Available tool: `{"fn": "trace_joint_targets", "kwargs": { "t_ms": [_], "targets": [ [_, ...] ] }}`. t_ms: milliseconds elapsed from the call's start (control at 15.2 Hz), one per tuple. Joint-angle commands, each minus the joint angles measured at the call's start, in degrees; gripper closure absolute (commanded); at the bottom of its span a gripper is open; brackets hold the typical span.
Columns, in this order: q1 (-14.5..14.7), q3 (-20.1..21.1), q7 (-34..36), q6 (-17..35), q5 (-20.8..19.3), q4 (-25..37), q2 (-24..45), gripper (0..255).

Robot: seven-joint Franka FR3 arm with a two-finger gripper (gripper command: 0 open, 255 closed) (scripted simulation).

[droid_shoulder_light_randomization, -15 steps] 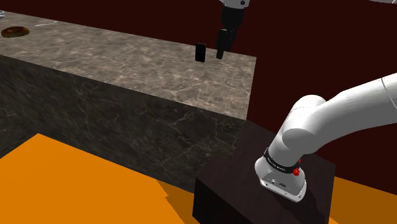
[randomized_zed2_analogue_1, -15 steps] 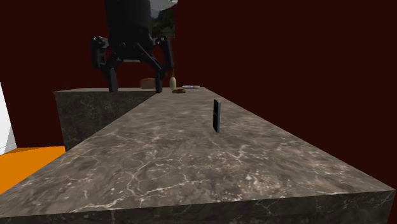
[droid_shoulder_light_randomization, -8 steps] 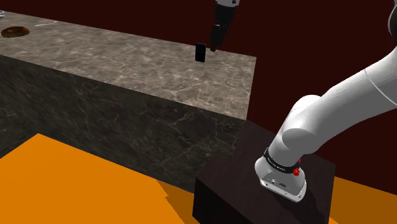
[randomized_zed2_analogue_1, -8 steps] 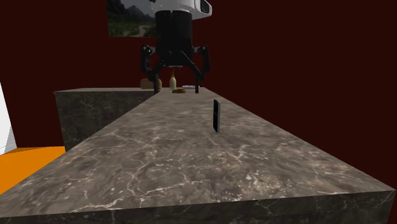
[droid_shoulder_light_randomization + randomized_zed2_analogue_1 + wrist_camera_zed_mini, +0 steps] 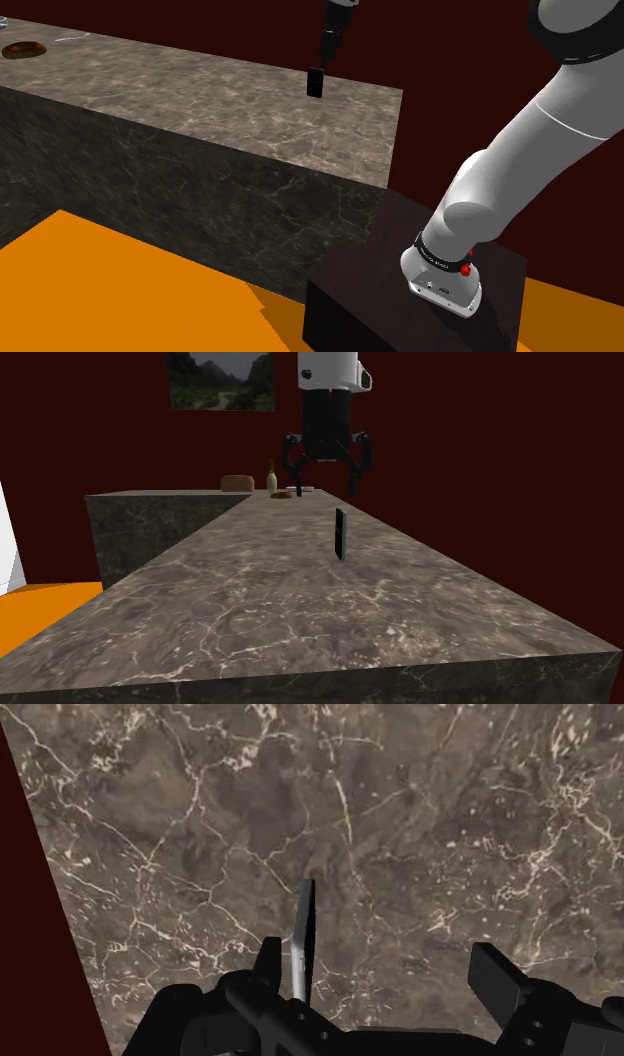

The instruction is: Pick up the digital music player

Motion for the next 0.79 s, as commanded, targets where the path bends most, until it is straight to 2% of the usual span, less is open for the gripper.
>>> {"fn": "trace_joint_targets", "kwargs": {
  "t_ms": [0, 132, 726],
  "targets": [
    [-0.13, -1.33, -3.15, 0.39, 1.79, 4.70, 4.55, 0],
    [-0.48, -2.15, -5.53, 0.43, 3.40, 8.42, 8.02, 0],
    [-0.52, -2.06, -5.98, 6.28, 3.51, 2.37, 7.82, 0]
  ]
}}
